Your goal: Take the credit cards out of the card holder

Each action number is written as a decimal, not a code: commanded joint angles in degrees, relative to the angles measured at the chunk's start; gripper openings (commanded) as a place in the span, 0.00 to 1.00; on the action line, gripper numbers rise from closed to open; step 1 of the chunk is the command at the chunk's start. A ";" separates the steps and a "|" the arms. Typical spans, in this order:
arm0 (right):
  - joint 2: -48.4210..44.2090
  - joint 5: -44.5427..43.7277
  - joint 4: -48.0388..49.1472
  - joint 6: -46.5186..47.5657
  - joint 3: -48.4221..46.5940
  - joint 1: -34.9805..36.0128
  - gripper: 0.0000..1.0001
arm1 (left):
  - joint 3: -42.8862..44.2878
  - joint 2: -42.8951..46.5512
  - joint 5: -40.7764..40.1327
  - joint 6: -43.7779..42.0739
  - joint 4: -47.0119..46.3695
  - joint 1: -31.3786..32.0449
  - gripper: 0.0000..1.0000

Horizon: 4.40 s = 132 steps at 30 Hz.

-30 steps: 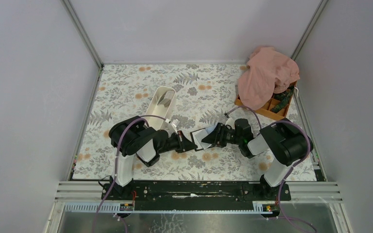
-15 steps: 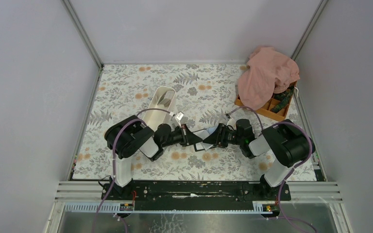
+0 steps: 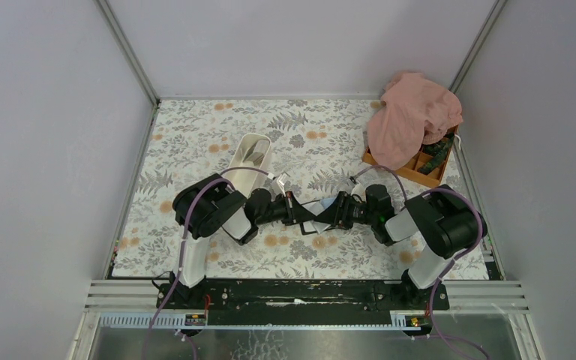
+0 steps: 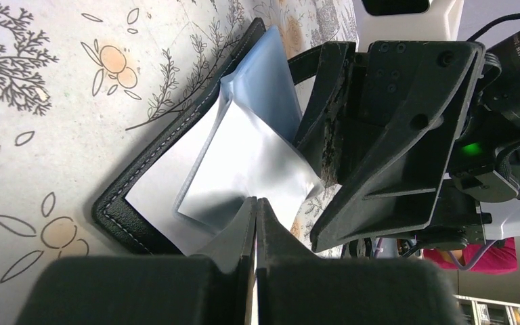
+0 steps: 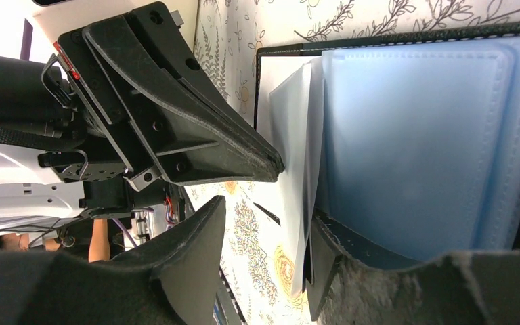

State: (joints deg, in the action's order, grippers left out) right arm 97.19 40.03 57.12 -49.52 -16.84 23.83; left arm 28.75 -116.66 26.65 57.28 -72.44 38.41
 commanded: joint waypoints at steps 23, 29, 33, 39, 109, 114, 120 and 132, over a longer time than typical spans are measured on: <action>-13.08 -1.75 -15.11 9.01 -0.80 -4.81 0.47 | -3.33 -1.62 -1.67 -4.77 10.96 -2.25 0.00; -11.87 -1.39 -12.48 6.39 0.16 -5.09 0.43 | -3.08 -1.85 -1.12 -4.45 10.44 -2.27 0.00; -9.92 -0.47 -10.26 5.31 0.55 -5.29 0.47 | -2.95 -1.16 -1.08 -4.58 11.06 -2.32 0.00; -4.83 1.63 -1.11 1.68 1.55 -5.29 0.44 | -2.75 2.64 -0.83 -4.87 12.29 -1.32 0.00; -33.28 -28.71 -46.81 21.55 -4.68 9.30 0.06 | 10.80 4.90 -1.77 -8.76 23.60 8.92 0.00; -32.72 -29.15 -45.91 21.31 -4.71 9.30 0.35 | 9.13 4.82 -2.45 -9.95 25.21 8.94 0.00; -32.89 -28.43 -43.95 19.65 -4.61 9.21 0.50 | 8.25 2.73 -2.49 -9.79 24.74 8.79 0.00; -33.68 -26.83 -38.57 13.81 1.93 5.32 0.32 | 9.15 2.23 -2.22 -9.82 25.23 8.24 0.00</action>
State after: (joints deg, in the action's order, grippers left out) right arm 64.49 11.62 13.85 -32.34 -17.45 30.59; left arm 38.92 -113.84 25.71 48.73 -50.54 47.05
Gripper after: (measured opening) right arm 0.407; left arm 0.010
